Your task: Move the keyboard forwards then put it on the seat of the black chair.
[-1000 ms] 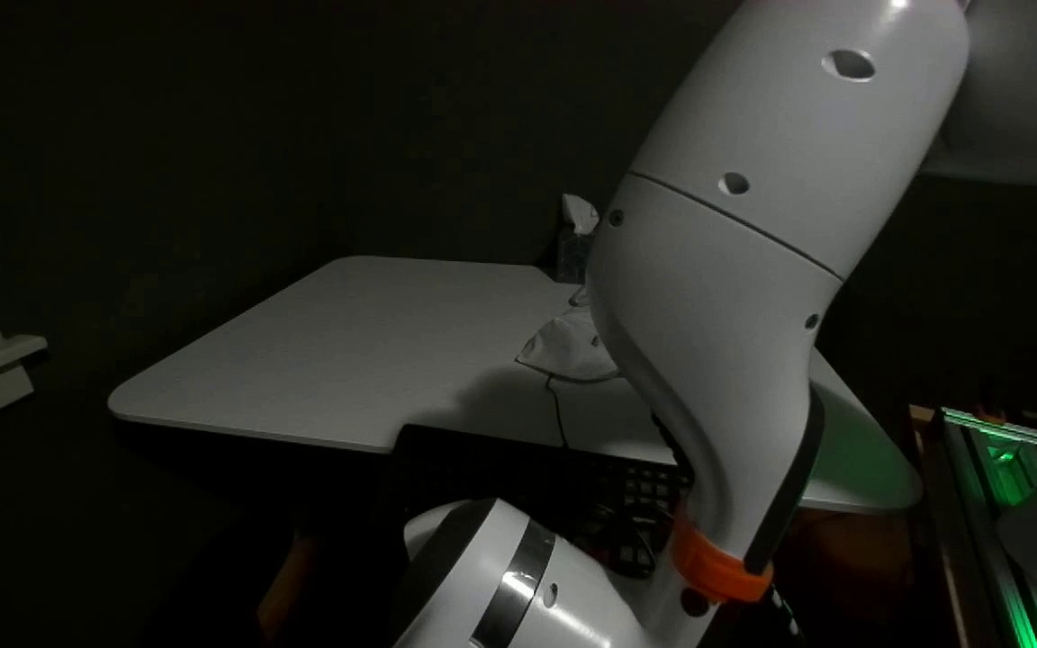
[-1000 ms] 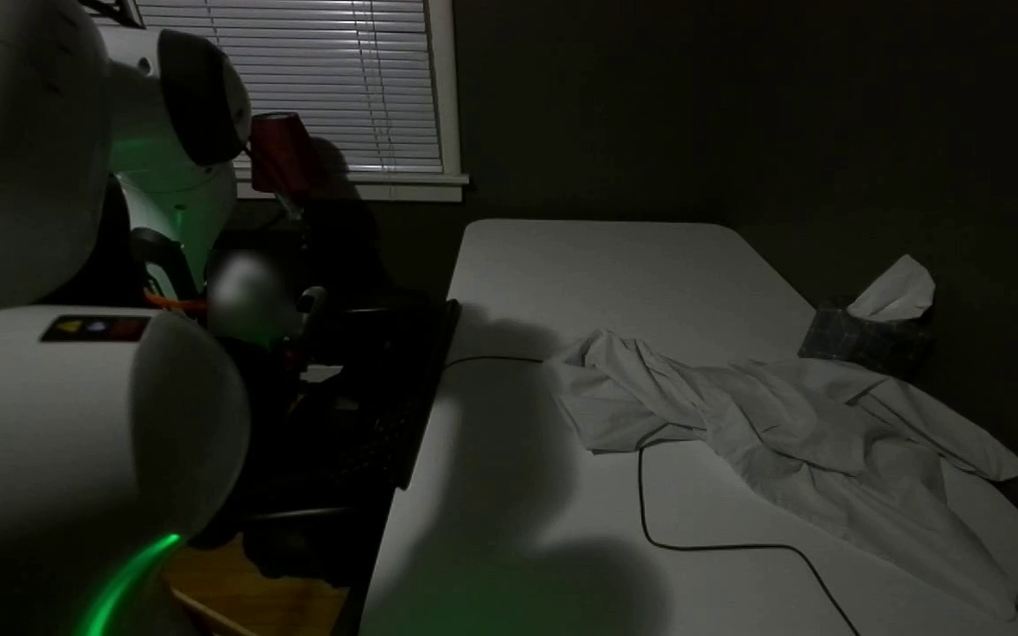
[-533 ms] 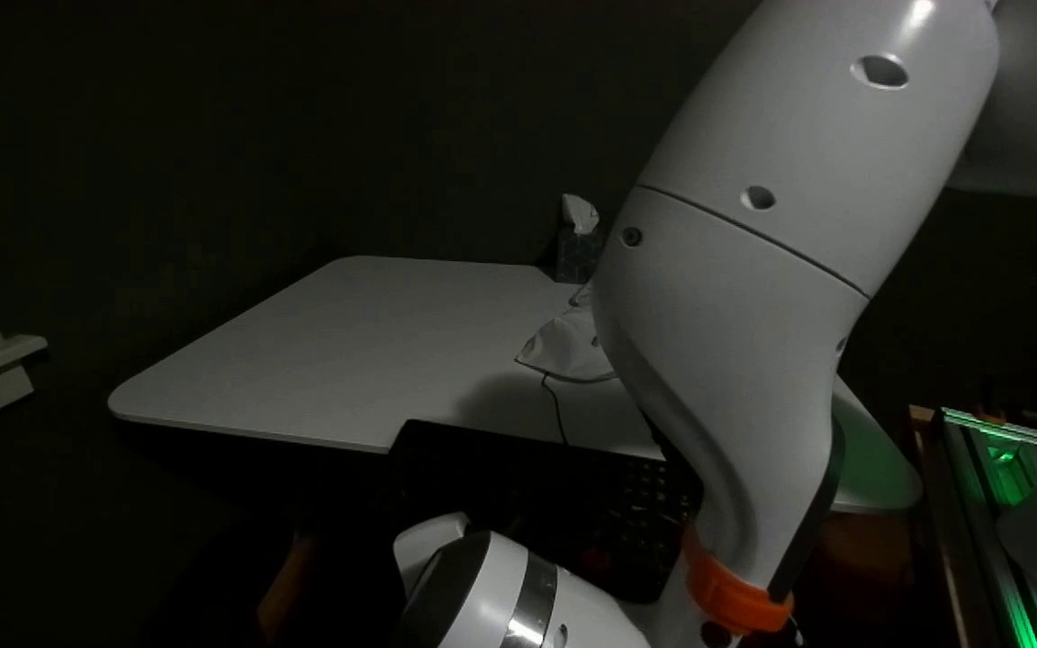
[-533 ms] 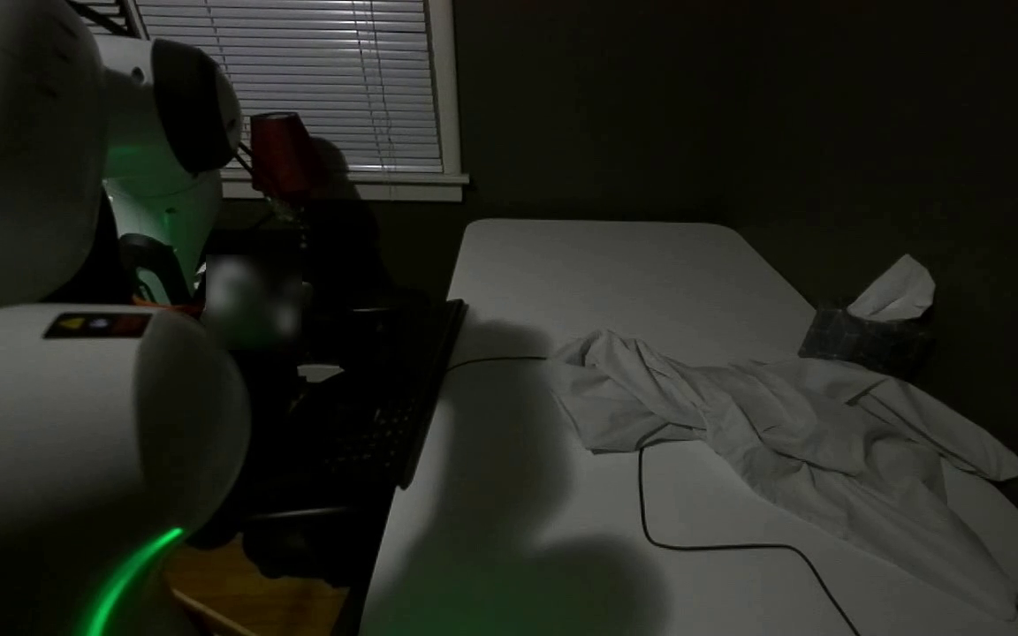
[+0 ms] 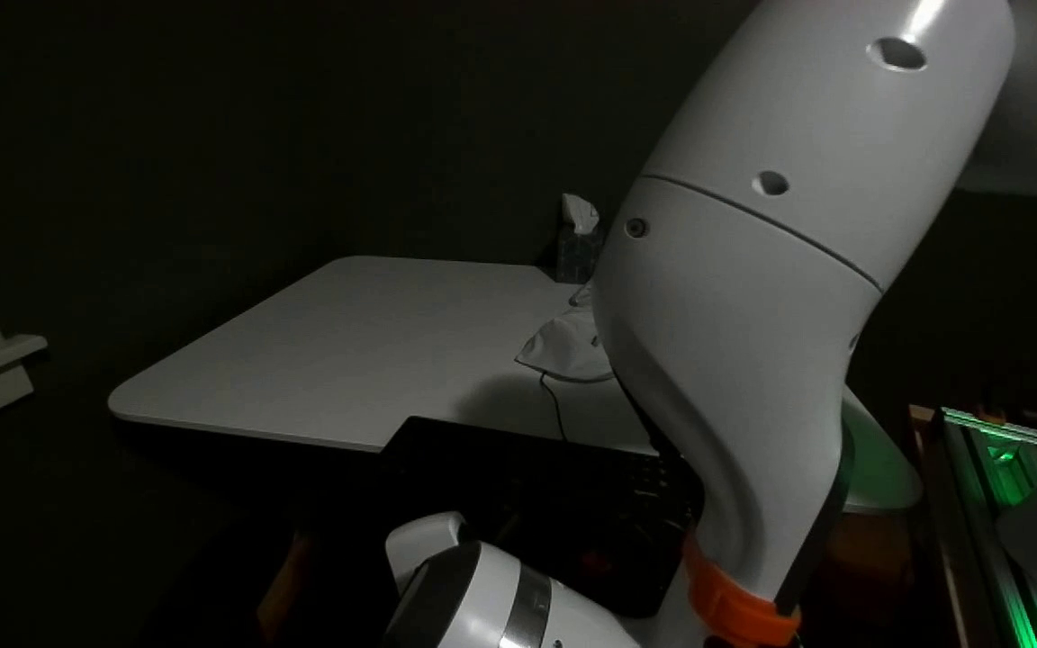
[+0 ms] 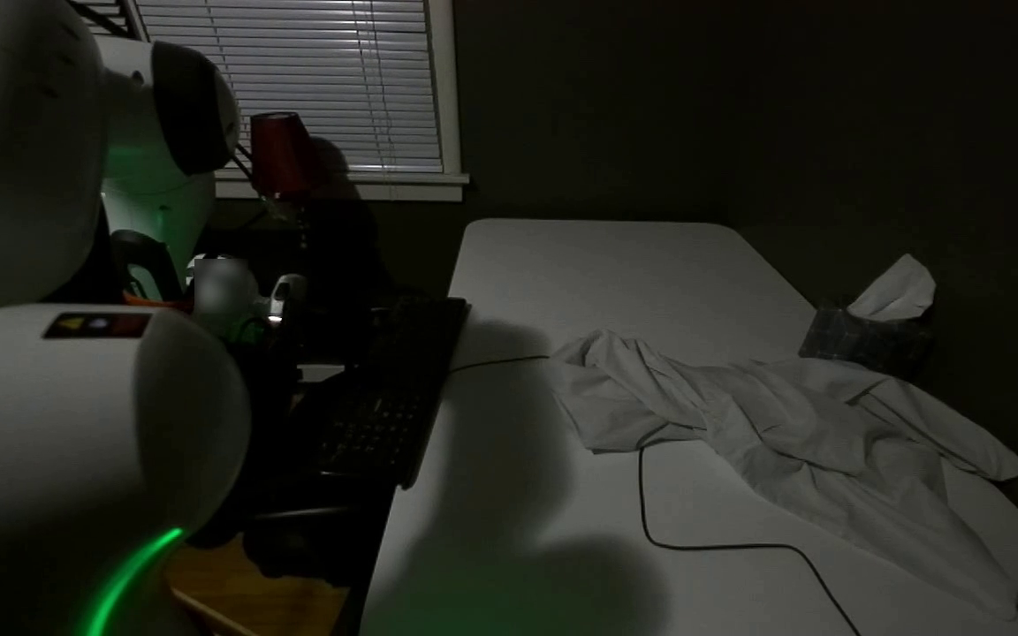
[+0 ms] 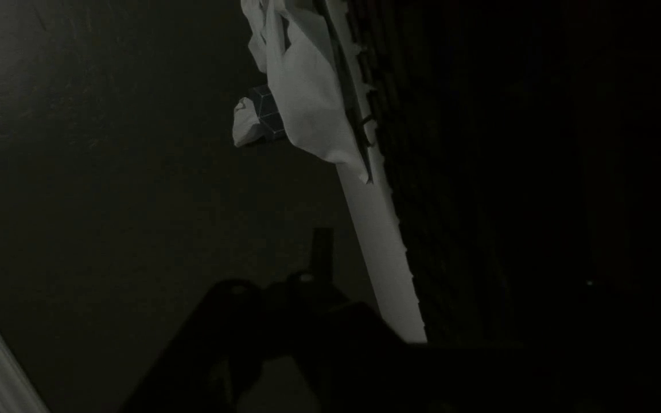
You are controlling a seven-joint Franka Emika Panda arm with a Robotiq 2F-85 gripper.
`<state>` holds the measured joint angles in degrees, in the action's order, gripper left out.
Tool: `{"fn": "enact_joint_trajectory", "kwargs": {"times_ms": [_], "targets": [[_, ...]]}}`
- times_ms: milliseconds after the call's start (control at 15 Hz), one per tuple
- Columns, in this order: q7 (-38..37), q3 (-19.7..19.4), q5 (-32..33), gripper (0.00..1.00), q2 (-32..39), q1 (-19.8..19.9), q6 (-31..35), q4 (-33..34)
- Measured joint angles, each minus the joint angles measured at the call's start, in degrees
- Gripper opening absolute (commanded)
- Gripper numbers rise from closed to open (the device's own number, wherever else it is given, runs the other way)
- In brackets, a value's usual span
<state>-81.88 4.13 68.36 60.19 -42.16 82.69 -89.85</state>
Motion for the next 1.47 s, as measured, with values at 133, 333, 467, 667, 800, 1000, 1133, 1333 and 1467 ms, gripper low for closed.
{"fn": "enact_joint_trajectory", "kwargs": {"times_ms": [133,333,467,667,800,1000,1133,1333,1467], "targets": [[0.0,0.2,0.0,0.24,0.0,0.2,0.0,0.0],[0.0,0.4,0.0,0.11,0.0,0.4,0.0,0.0],[0.1,0.6,0.0,0.15,0.0,0.5,-0.1,0.0],[0.4,0.7,0.0,0.13,0.0,0.6,-0.5,0.1],[0.6,0.7,0.0,0.05,0.0,0.6,-0.8,0.1],[1.3,1.2,0.4,0.05,-0.1,0.6,-1.0,0.2],[1.9,1.8,0.6,0.05,-0.3,0.6,-1.0,0.1],[2.4,2.7,2.1,0.05,-1.2,0.6,-0.9,0.1],[2.4,3.8,3.9,0.05,-2.2,0.6,0.0,0.0]]}}
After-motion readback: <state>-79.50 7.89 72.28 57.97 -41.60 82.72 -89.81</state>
